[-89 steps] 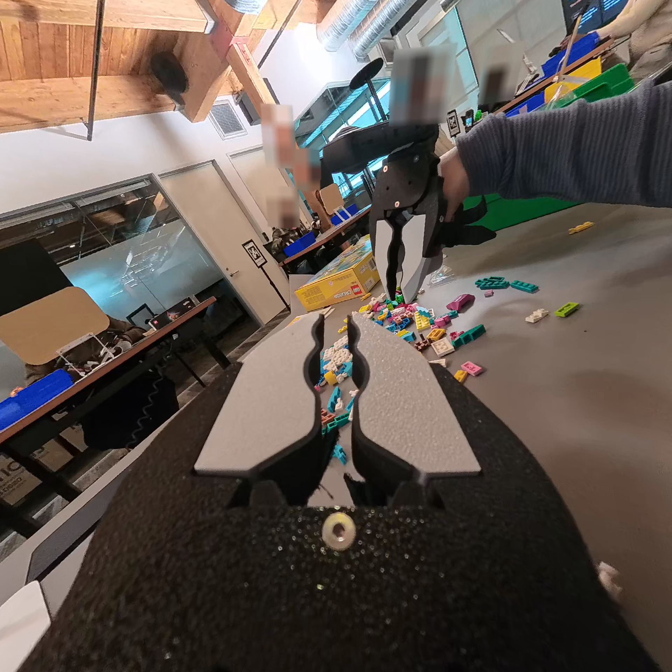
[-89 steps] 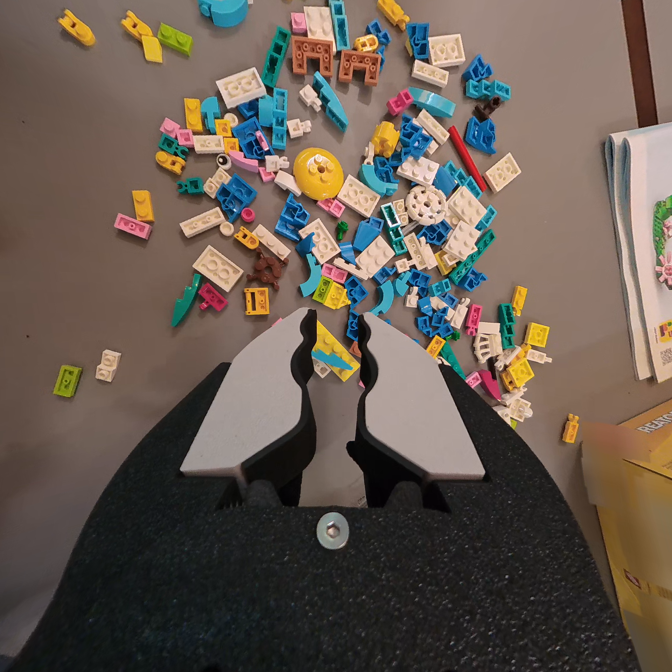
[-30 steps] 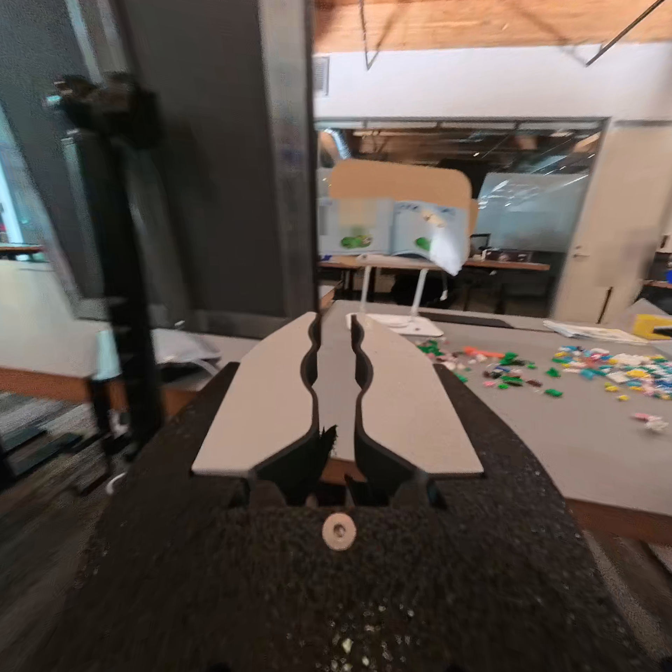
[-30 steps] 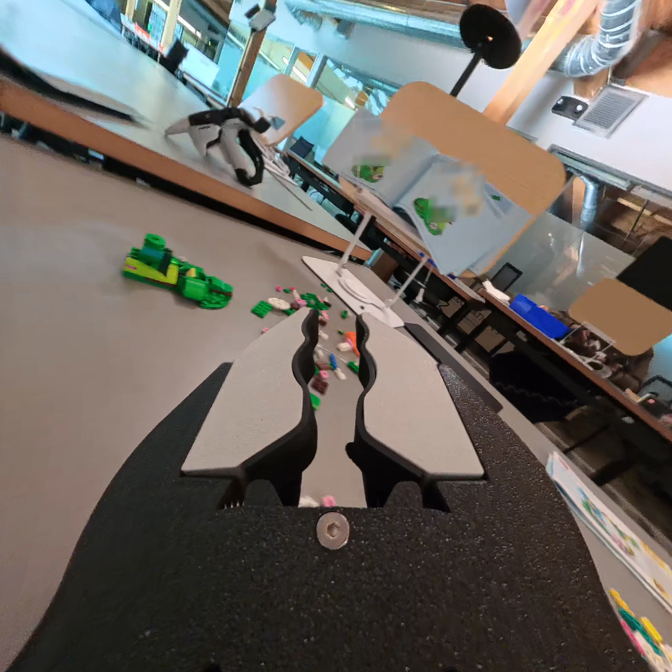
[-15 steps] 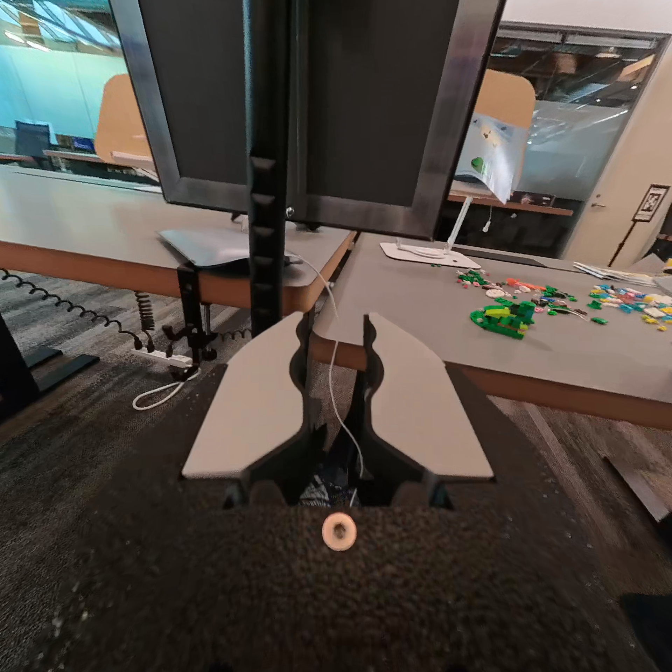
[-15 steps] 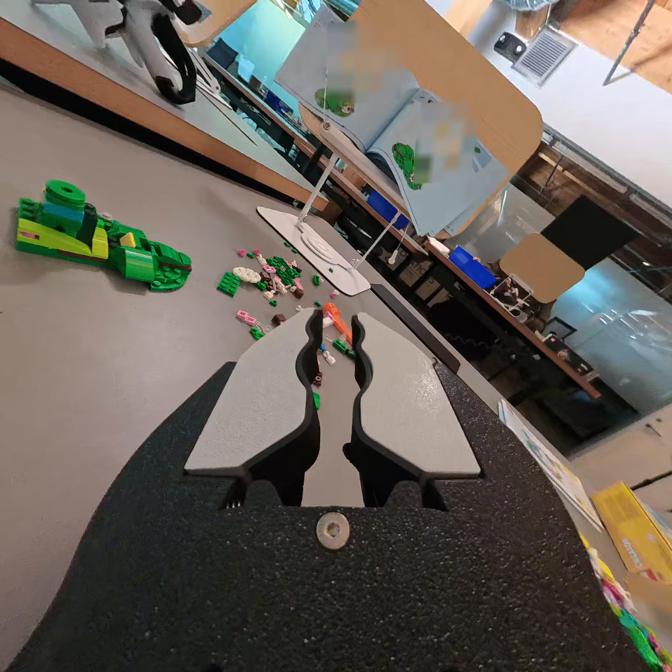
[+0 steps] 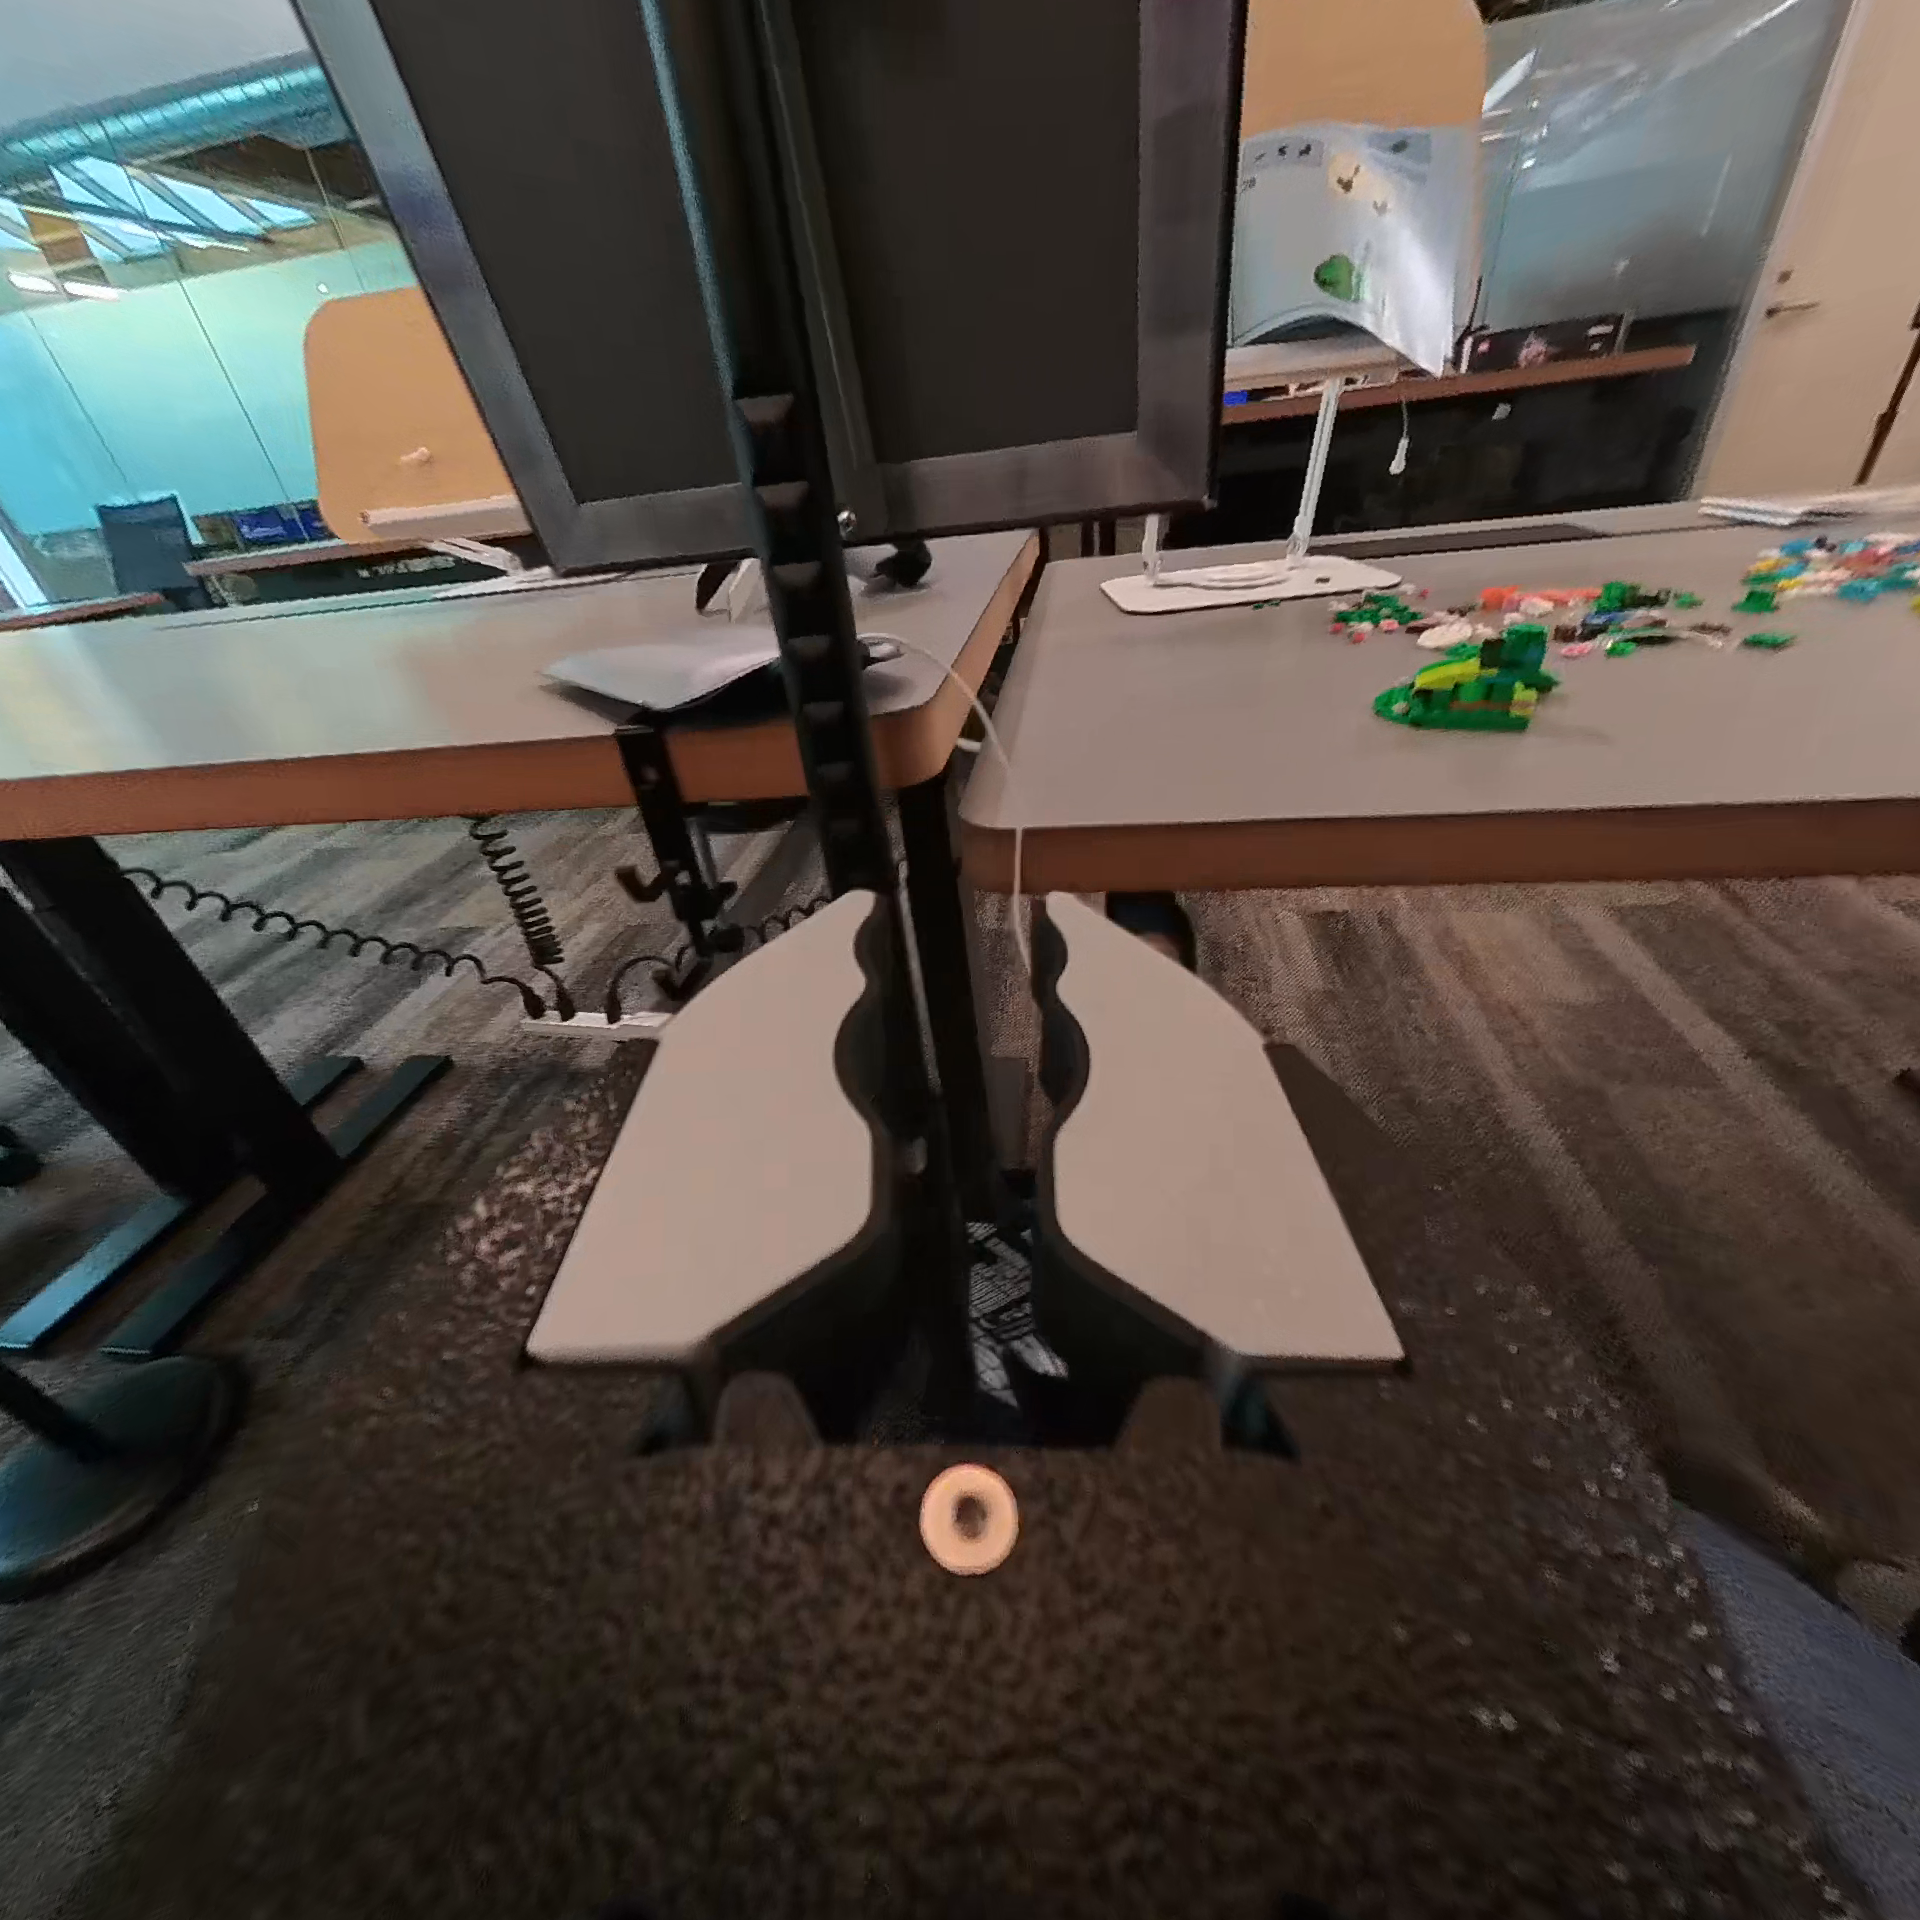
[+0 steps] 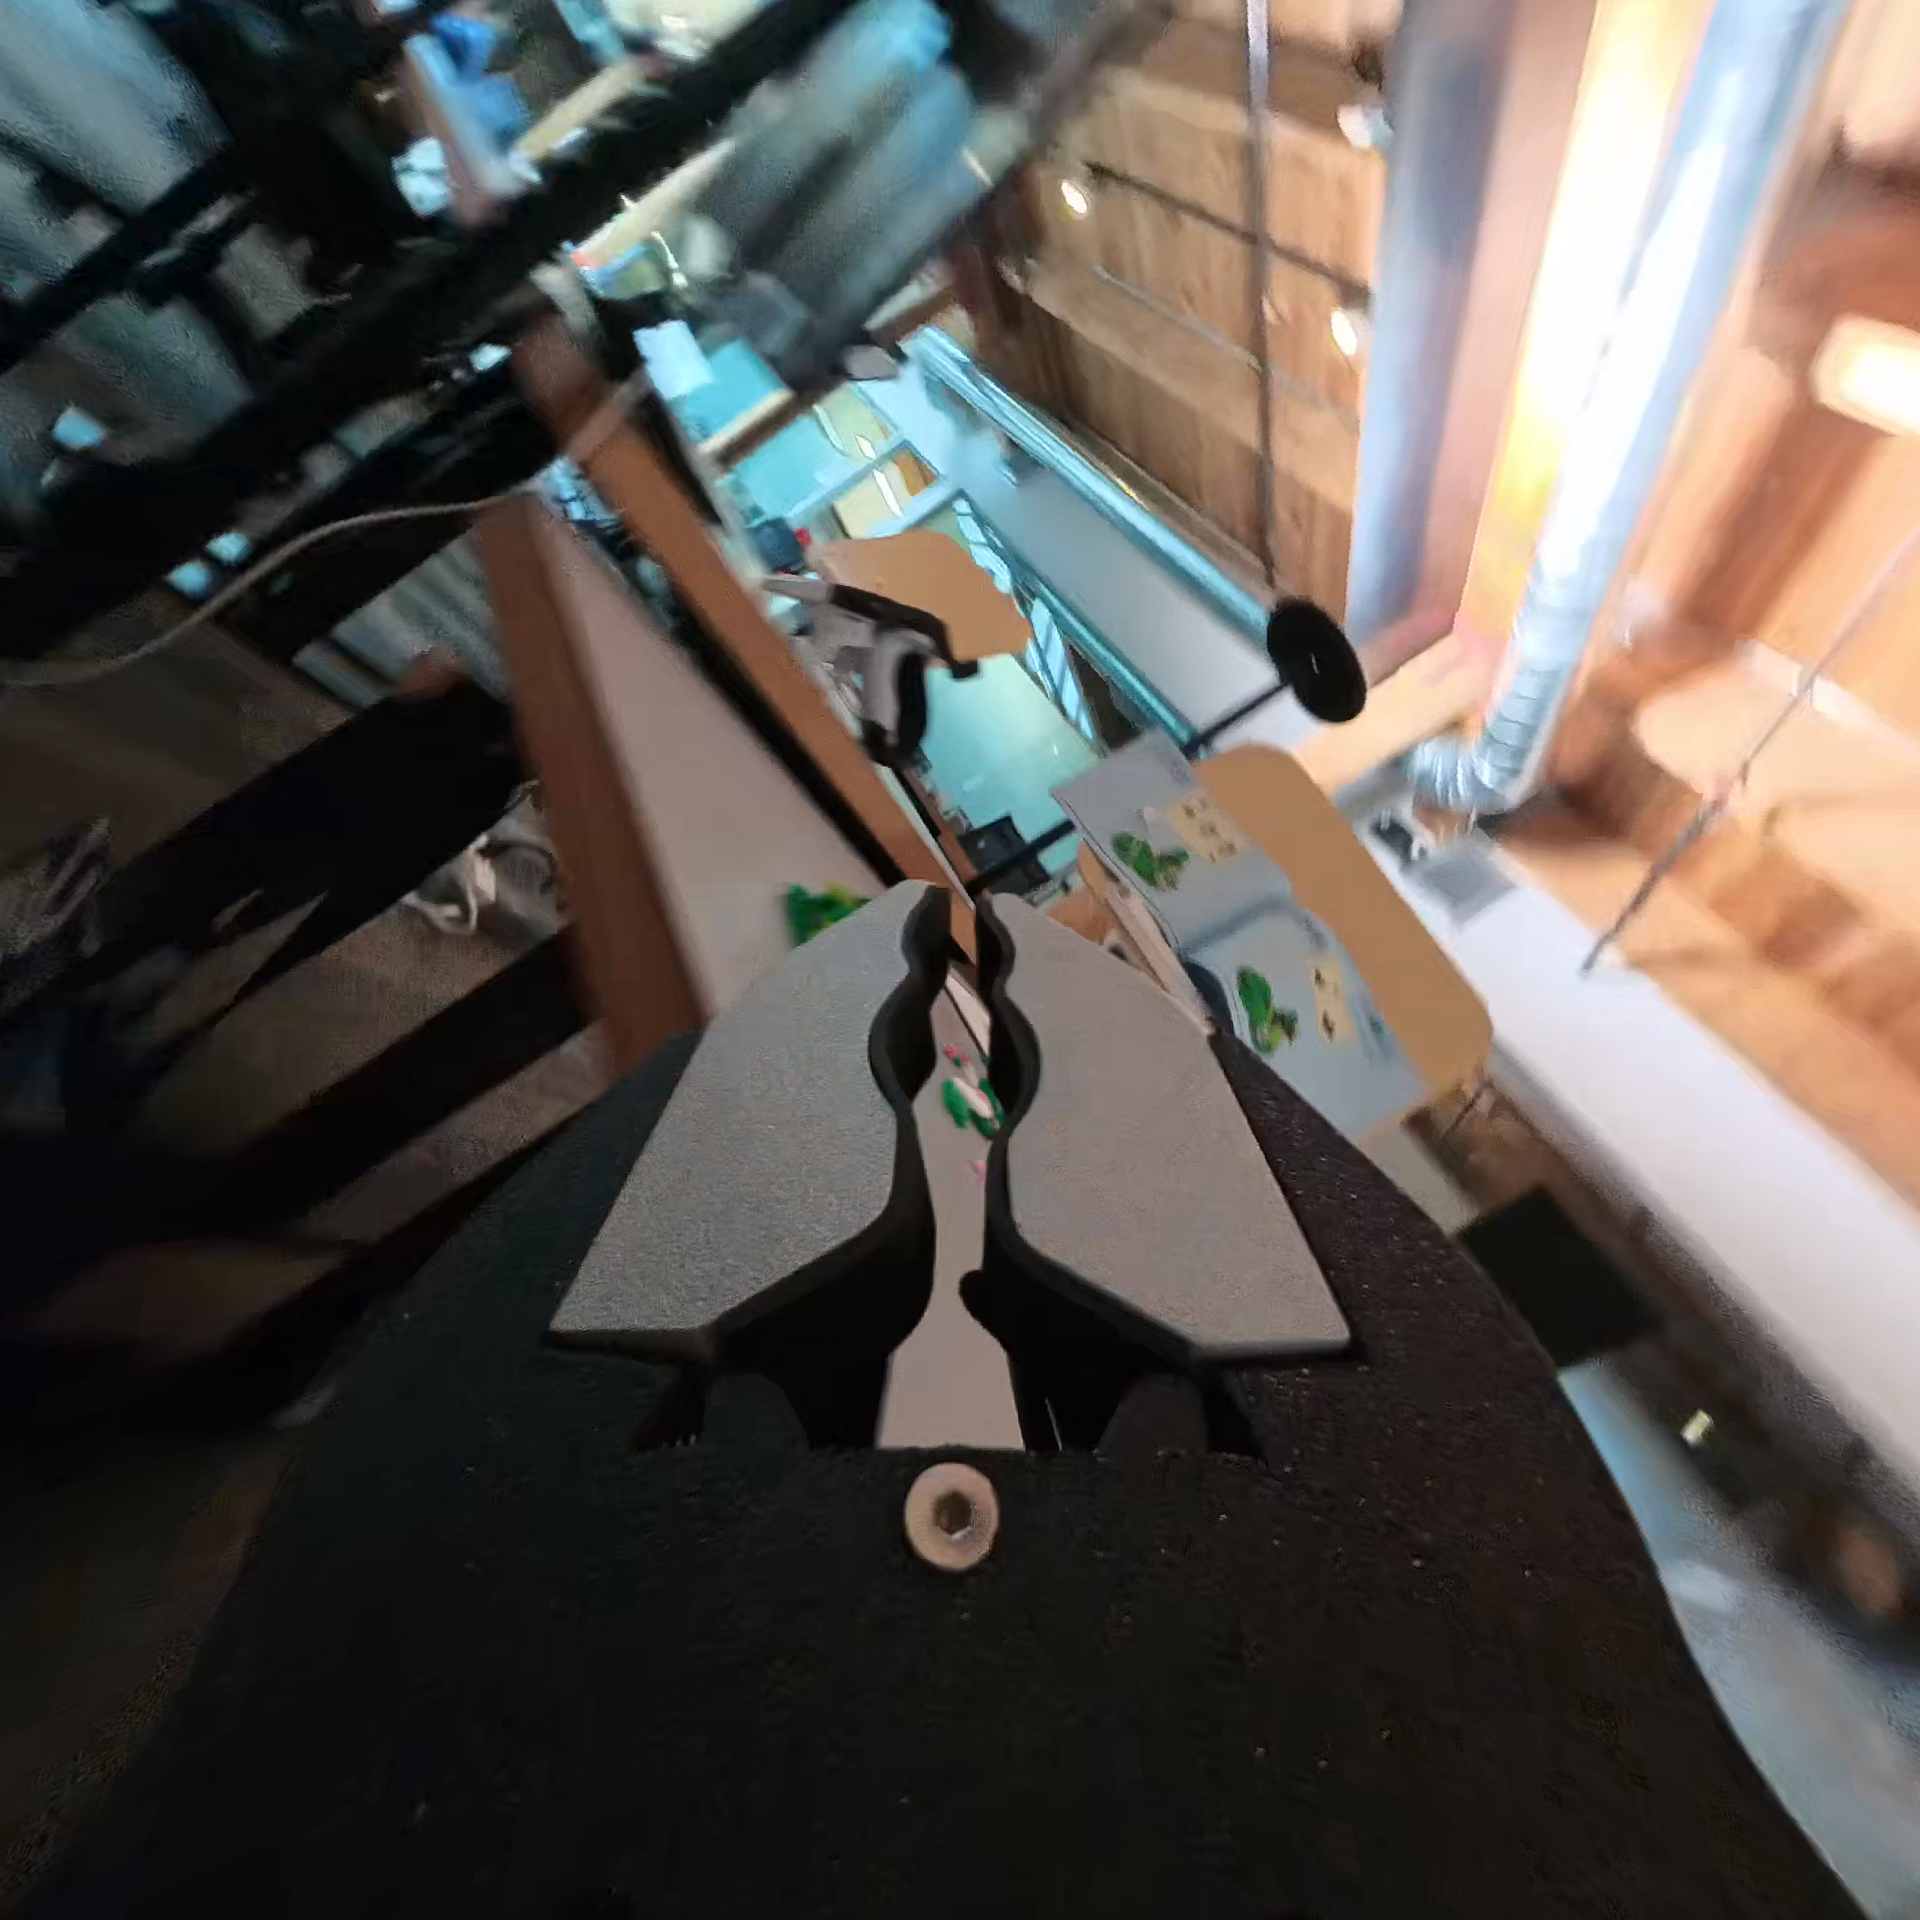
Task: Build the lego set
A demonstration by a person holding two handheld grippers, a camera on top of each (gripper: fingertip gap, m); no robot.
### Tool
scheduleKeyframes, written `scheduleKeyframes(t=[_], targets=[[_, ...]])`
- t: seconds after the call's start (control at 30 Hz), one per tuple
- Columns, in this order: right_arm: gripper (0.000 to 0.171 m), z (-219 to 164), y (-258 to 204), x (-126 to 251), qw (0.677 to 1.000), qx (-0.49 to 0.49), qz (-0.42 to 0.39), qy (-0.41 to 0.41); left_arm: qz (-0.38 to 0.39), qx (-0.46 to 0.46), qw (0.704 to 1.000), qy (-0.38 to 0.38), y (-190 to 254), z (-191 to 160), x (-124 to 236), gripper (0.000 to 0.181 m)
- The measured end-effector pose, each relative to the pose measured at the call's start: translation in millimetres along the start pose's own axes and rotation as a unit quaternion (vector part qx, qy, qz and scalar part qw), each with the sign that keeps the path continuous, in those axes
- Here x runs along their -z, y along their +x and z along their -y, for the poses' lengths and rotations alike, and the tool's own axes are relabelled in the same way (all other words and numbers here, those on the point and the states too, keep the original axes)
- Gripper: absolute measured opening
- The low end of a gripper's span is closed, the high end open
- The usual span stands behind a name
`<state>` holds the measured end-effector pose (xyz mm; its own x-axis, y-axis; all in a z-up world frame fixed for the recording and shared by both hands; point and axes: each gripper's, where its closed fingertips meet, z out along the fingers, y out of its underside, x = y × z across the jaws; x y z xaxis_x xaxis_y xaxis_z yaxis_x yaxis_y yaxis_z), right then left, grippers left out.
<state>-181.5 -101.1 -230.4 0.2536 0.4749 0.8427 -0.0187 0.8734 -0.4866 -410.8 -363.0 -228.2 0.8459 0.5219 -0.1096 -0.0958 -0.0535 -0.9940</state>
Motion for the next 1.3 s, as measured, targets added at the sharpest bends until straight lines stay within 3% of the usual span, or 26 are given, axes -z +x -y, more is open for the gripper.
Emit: scheduleKeyframes(t=[0.07,0.13,0.33,0.57,0.9,1.0,1.17,1.3], targets=[[0.002,0.7,-52.2,17.1,0.998,0.037,0.048,-0.013,0.005,-0.011,1.0,-0.01,-6.9,-7.5,12.6,0.025],[0.003,-13.3,-88.1,30.6,0.996,0.014,0.076,-0.042,0.01,-0.012,0.999,-0.029,-13.8,-17.7,23.5,0.025],[0.005,-69.5,-108.9,63.5,0.984,-0.115,0.047,-0.127,0.022,0.002,0.998,-0.052,-32.0,-35.4,45.0,0.025],[0.008,-162.2,-175.5,108.0,0.934,-0.26,0.072,-0.232,0.035,0.031,0.997,-0.065,-48.3,-48.2,37.3,0.025],[0.01,-216.4,-201.6,113.7,0.902,-0.33,0.079,-0.266,0.071,0.052,0.991,-0.097,-69.4,-70.6,28.1,0.025],[0.012,-254.1,-250.5,122.1,0.864,-0.371,0.138,-0.311,0.08,0.068,0.99,-0.095,-76.1,-73.4,30.6,0.024],[0.02,-345.3,-373.4,152.9,0.744,-0.424,0.258,-0.447,0.095,0.084,0.985,-0.113,-87.3,-84.4,38.4,0.025],[0.019,-411.6,-449.8,175.3,0.686,-0.426,0.281,-0.518,0.136,0.053,0.979,-0.142,-106.4,-98.4,54.5,0.025]])
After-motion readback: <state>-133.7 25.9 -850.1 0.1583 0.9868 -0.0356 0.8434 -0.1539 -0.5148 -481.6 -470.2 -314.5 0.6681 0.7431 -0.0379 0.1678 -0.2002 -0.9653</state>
